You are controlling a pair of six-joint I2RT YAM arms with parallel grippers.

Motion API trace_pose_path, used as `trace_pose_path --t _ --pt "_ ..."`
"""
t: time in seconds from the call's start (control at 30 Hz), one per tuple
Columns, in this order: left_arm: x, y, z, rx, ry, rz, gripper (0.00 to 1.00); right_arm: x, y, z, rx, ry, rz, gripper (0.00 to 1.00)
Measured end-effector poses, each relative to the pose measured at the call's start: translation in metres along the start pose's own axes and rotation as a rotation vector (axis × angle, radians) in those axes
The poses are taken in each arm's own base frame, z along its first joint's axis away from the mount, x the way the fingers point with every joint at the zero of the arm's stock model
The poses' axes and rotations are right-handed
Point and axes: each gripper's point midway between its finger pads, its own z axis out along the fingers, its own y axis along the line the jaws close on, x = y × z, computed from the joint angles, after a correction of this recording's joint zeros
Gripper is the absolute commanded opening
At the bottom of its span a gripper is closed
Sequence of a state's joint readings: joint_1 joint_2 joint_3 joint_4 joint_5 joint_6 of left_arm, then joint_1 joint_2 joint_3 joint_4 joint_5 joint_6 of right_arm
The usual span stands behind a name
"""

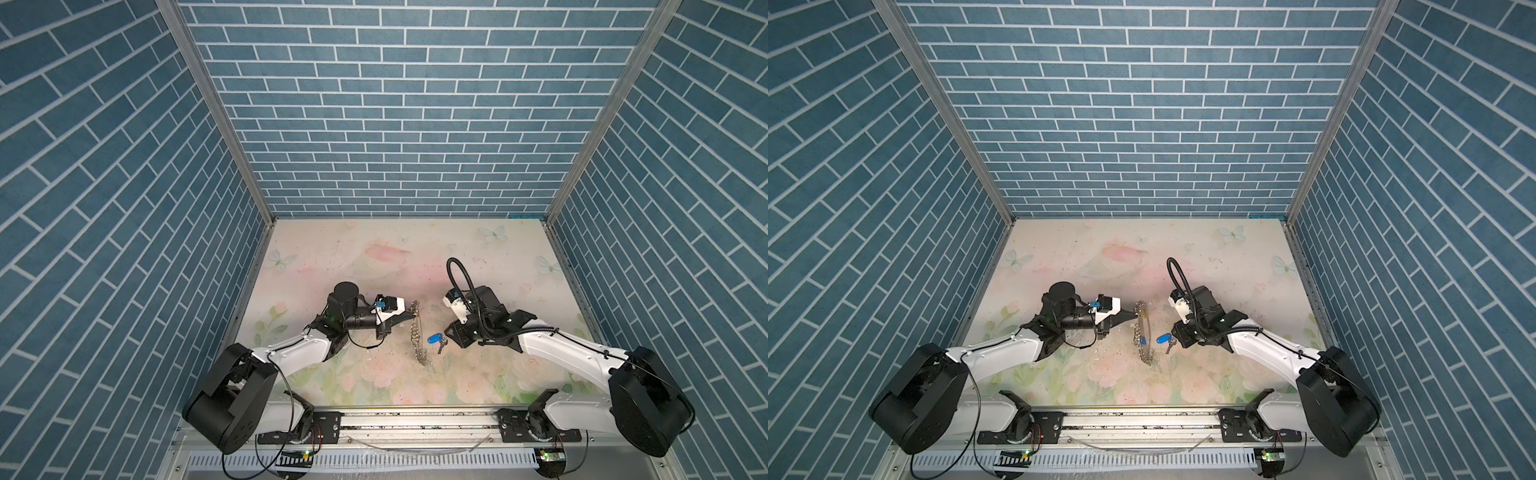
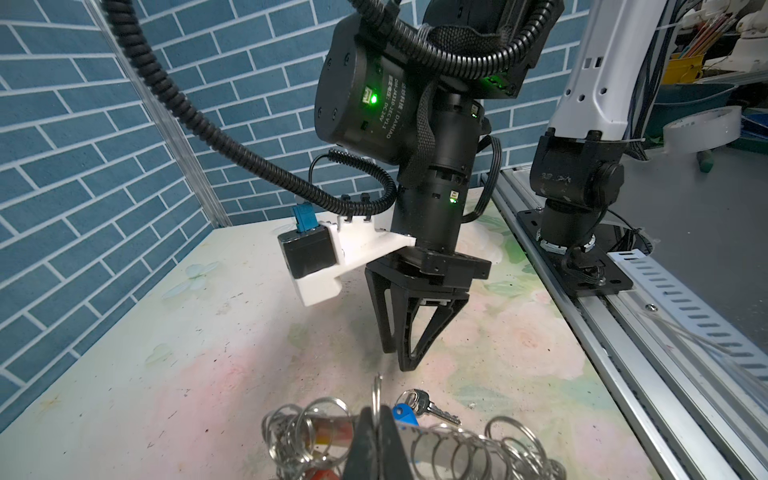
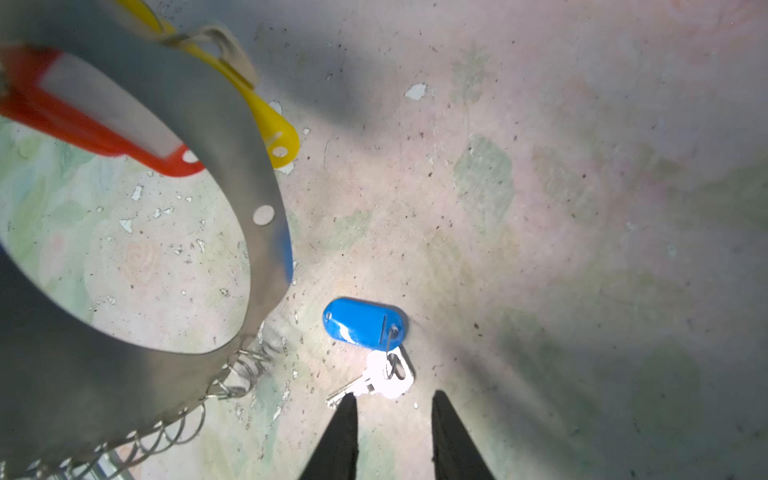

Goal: Put the keys on the keyring

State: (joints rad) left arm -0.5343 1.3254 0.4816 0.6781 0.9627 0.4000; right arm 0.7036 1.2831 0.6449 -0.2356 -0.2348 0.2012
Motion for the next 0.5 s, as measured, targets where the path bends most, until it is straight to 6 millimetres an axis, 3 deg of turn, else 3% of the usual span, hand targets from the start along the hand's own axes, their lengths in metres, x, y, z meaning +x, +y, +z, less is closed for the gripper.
trace_pose_path --t 0.3,0.37,0.5 --pt "0.004 -0.002 0.0 0.006 0.017 -0.018 0.0 0.002 0.013 0.008 -0.012 -0.01 -0.046 0.27" --pt "0.007 -0.003 0.0 0.013 0.032 -0.027 0.0 -0.005 0.019 -0.001 -0.028 -0.059 -0.097 0.27" --pt "0.009 -0.003 0.001 0.034 0.063 -0.046 0.0 -0.032 0.047 -0.041 -0.115 -0.273 -0.3 0.27"
